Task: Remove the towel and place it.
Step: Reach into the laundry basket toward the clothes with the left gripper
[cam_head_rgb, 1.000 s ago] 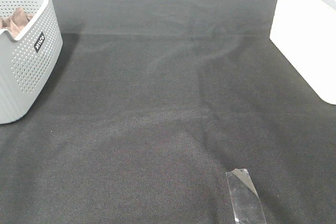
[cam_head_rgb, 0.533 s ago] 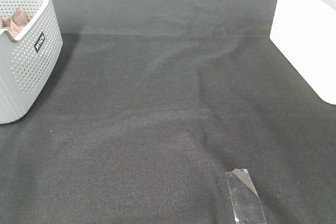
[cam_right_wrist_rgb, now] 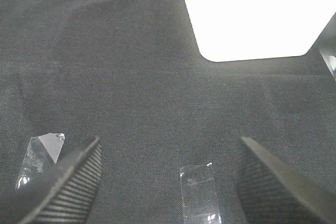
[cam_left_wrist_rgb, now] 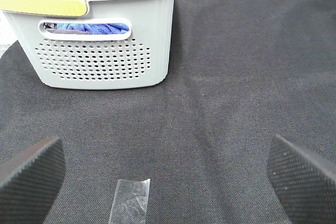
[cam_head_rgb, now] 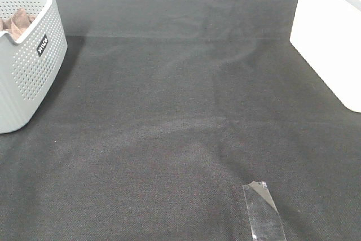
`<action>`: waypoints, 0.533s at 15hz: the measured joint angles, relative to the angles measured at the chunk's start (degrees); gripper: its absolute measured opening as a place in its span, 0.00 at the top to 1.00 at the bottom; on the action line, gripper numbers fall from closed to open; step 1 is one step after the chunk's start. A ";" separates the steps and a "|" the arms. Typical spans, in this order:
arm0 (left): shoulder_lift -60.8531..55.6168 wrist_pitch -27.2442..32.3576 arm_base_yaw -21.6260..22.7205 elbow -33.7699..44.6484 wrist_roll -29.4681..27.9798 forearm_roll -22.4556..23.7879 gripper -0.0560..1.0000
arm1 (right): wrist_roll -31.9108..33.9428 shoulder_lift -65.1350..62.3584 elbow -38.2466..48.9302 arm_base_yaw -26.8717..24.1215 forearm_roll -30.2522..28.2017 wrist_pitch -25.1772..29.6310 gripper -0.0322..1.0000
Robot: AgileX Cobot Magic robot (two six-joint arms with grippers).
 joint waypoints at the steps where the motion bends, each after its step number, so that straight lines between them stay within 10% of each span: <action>1: 0.00 0.00 0.00 0.00 0.00 -0.11 0.01 | 0.00 0.00 0.00 0.00 0.00 0.00 0.30; 8: 0.00 0.00 0.00 0.00 0.00 -2.58 0.01 | 0.00 0.00 0.00 0.00 0.00 0.00 0.30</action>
